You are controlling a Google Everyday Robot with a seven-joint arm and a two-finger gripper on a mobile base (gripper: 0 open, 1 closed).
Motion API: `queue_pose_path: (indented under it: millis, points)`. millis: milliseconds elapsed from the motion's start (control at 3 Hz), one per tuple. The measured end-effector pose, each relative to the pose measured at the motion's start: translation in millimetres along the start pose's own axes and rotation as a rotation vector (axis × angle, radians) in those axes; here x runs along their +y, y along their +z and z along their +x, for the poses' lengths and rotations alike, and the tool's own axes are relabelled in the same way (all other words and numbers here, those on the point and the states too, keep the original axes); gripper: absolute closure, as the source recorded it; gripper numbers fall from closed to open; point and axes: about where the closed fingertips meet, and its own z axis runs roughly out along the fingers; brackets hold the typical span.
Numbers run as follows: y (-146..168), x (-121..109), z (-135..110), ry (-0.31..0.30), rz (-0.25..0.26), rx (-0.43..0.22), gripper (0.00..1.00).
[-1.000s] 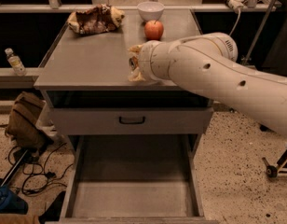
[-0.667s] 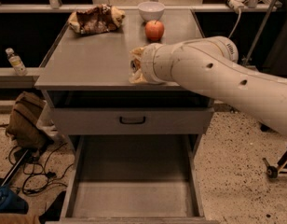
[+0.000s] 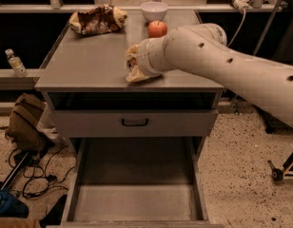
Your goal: Pick orange can from middle drawer and place on counter
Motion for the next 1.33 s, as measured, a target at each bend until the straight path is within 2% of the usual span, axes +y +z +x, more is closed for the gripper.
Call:
queue_pose_path:
  millis: [333, 667, 1000, 1333]
  points:
    - [15.3, 1.4, 3.3, 0.013, -0.039, -0.015, 1.0]
    - [24.9, 12.9, 7.3, 0.041, -0.057, -0.038, 1.0]
    - [24.9, 12.9, 7.2, 0.041, -0.057, -0.039, 1.0]
    - [24.9, 12.9, 7.2, 0.041, -0.058, -0.039, 0.8]
